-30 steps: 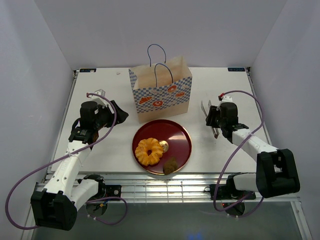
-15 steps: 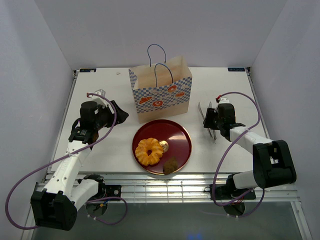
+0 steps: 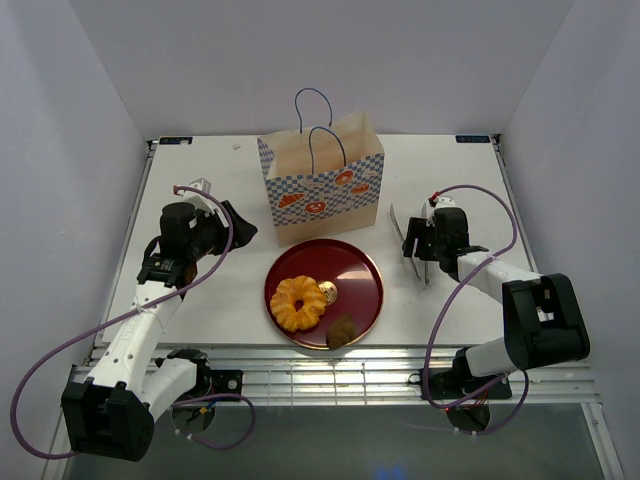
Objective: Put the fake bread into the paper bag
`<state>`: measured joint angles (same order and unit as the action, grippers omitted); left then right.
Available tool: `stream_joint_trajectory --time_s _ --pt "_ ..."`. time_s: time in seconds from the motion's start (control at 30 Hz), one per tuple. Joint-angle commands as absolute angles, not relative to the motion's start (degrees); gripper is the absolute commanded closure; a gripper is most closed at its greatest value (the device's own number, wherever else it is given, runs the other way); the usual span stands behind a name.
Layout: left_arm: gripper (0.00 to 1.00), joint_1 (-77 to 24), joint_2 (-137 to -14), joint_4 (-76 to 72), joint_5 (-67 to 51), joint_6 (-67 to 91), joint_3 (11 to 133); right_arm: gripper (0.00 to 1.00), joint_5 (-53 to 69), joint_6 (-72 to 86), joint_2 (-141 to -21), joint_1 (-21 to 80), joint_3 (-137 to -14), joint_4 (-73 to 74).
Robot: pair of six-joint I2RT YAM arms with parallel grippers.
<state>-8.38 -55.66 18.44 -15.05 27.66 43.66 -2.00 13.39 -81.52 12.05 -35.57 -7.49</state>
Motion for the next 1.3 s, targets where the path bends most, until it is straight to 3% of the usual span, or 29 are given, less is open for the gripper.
stream_joint_trajectory --time_s 0.0,0.43,0.7,1.2,1.27 --pt "0.22 -8.61 -54.67 18.28 -15.47 27.07 45.26 0.26 -1.14 13.18 -81.74 11.87 -35.77 -9.67" --pt "0.22 -8.61 -54.58 18.28 -15.29 26.98 45.35 0.20 -0.70 12.66 -79.72 11.87 -39.81 -5.10" --pt "0.22 -8.61 -50.81 18.63 -9.07 26.19 45.35 0.07 -3.16 12.22 -70.50 11.87 -43.15 2.11" --pt "0.22 -8.61 -44.30 18.02 -0.88 26.63 43.95 0.01 -7.20 14.59 -55.73 11.87 -51.84 12.56" --pt "0.22 -8.61 -43.51 17.75 1.75 26.63 43.77 0.05 -7.29 15.29 -55.02 11.87 -52.73 14.31"
